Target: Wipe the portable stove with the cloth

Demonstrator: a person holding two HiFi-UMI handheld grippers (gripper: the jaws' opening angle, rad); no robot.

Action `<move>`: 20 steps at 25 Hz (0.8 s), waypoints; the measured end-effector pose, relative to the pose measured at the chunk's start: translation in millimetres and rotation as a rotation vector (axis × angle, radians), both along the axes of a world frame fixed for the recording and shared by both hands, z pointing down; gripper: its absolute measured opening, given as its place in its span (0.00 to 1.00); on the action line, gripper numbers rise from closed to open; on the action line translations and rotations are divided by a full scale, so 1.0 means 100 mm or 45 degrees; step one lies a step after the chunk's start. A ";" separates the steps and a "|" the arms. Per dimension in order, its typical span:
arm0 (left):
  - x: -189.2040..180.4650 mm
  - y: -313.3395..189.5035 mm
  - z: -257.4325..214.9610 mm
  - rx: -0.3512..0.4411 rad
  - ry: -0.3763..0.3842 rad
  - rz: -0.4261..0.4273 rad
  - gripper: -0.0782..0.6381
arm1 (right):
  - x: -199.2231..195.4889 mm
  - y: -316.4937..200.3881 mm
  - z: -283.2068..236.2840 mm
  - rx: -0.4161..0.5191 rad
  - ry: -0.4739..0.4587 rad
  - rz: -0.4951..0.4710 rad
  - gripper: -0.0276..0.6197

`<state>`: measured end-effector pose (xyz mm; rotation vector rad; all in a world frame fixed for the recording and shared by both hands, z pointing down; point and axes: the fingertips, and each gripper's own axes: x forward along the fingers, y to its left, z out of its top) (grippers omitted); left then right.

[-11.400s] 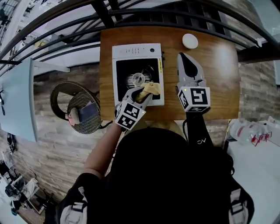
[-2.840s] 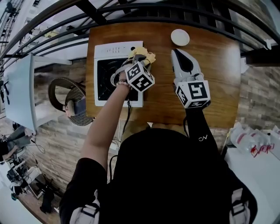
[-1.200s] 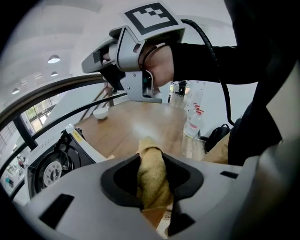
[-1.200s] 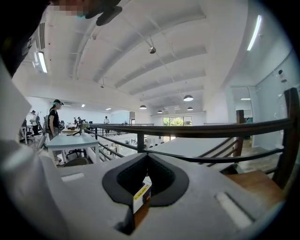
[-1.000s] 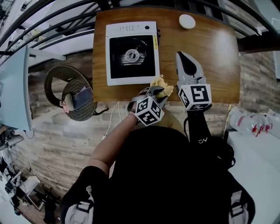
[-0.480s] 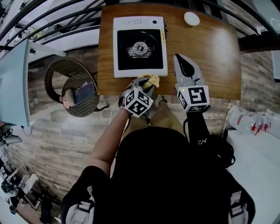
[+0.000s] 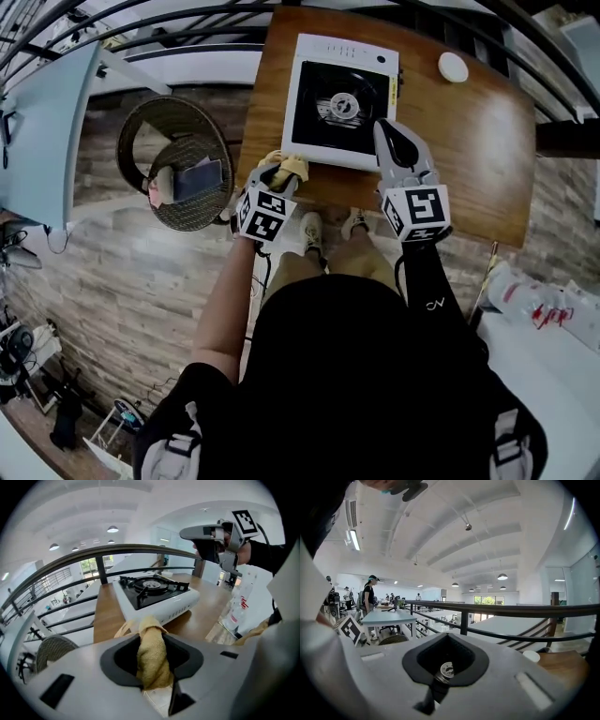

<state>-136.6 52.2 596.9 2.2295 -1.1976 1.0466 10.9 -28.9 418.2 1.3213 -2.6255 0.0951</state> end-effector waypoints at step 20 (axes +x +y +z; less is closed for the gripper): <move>-0.04 -0.46 -1.37 0.384 0.058 0.026 0.29 | 0.01 0.02 -0.51 0.140 -0.028 0.075 0.05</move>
